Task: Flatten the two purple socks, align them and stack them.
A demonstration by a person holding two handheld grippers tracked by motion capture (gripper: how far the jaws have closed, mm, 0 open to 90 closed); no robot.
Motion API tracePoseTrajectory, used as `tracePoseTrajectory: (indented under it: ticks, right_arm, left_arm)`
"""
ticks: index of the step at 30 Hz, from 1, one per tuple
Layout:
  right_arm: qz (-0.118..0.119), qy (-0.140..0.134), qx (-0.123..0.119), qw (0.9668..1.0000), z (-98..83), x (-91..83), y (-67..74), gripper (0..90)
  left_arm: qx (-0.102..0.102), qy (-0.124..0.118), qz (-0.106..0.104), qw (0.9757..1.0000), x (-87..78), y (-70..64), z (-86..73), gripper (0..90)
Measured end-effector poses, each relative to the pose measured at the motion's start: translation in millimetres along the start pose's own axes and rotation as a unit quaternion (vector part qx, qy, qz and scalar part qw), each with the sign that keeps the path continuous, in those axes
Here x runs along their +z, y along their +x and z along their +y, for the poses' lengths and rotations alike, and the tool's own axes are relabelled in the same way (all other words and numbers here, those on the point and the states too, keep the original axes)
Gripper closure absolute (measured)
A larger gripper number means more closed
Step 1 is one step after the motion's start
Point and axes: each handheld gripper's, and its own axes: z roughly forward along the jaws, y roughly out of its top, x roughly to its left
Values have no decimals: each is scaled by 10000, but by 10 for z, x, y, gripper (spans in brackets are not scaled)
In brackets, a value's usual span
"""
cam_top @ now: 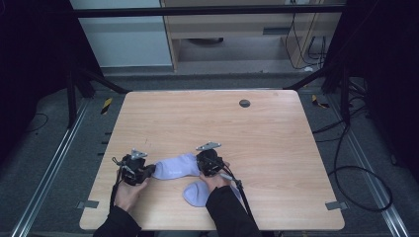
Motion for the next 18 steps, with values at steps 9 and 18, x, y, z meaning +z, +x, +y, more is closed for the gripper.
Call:
tracePoseTrajectory:
  ticks: [9,18]
  right_arm:
    - [211,-344,36,9992,88,-301,-26,873]
    - [328,-465,43,9984,38,-657,-122,873]
  left_arm:
    - [-39,-297,-243,9993,-158,-73,54,862]
    - [13,-565,-559,9968,-348,-245,118,862]
